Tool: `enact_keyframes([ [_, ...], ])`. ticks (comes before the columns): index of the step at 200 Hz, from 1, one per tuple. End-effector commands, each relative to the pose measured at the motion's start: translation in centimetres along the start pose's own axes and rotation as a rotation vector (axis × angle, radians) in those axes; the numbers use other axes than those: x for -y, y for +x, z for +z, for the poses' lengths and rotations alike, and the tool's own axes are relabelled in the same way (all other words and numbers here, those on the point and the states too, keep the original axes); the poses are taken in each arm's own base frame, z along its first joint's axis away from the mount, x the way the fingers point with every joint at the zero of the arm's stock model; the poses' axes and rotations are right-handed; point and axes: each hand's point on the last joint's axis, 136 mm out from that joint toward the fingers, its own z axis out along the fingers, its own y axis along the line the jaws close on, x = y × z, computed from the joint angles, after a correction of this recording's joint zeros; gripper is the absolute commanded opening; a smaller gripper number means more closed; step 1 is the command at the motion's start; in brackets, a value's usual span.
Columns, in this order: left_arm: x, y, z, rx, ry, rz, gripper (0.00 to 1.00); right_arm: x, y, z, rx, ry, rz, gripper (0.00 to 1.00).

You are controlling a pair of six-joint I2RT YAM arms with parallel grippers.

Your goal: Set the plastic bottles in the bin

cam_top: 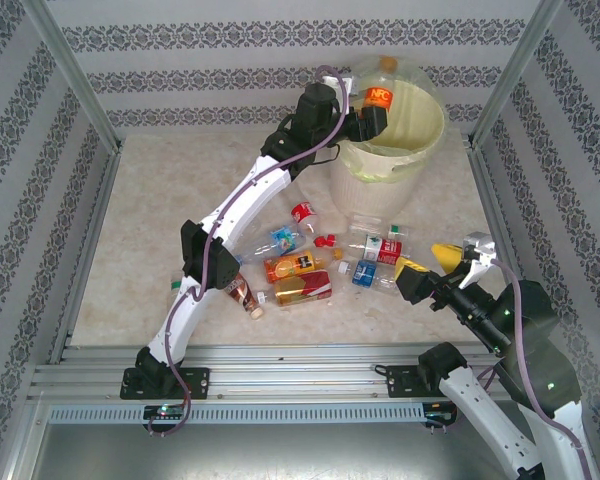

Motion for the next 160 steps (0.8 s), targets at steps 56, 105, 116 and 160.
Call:
enact_keyframes([
  [56, 1.3, -2.0, -1.7, 0.027, 0.011, 0.048, 0.72, -0.4, -0.7, 0.1, 0.009, -0.012, 0.007, 0.98],
  [105, 3.5, -4.2, -4.3, 0.05, 0.028, 0.122, 0.76, -0.7, -0.4, 0.4, -0.009, -0.031, 0.006, 0.98],
  [116, 4.1, -4.7, -5.0, 0.052, 0.026, 0.147, 0.77, -0.9, -0.2, 0.6, -0.017, -0.045, 0.003, 0.98],
  [160, 5.9, -5.5, -8.5, 0.031, 0.018, 0.235, 0.82, -1.9, 0.5, 1.4, -0.062, -0.114, -0.004, 0.98],
])
